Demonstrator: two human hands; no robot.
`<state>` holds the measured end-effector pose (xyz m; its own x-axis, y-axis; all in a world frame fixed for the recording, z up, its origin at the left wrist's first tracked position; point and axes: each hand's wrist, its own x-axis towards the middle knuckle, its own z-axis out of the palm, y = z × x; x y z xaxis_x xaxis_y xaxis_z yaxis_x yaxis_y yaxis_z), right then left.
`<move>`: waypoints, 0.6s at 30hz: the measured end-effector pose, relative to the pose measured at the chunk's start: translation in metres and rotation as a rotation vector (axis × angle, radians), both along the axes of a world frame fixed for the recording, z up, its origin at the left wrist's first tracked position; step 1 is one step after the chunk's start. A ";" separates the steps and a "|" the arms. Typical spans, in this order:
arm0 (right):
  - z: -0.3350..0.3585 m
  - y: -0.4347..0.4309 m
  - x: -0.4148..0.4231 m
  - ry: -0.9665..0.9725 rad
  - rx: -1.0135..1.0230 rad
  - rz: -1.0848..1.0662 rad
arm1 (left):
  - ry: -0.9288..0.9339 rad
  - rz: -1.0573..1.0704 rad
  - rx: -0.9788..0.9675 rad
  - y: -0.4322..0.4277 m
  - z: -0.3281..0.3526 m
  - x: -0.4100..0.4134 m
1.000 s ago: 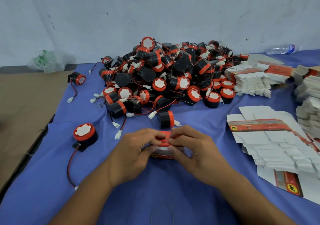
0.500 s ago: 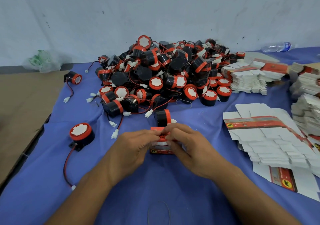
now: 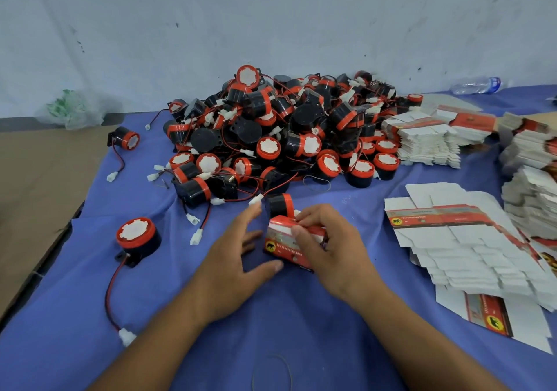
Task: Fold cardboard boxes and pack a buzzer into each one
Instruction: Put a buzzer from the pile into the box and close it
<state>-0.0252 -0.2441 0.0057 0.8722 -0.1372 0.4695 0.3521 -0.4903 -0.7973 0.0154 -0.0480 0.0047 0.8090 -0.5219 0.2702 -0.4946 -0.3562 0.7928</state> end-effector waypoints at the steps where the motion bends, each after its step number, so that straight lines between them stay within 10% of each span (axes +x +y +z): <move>1: 0.000 0.002 0.000 0.043 0.103 -0.044 | 0.038 0.062 -0.040 -0.005 0.001 -0.003; 8: 0.007 0.011 0.001 0.154 0.443 0.014 | 0.072 0.015 -0.185 -0.025 -0.004 -0.018; 18: 0.016 0.008 -0.007 0.197 0.118 0.196 | -0.007 -0.039 -0.133 -0.018 -0.003 -0.014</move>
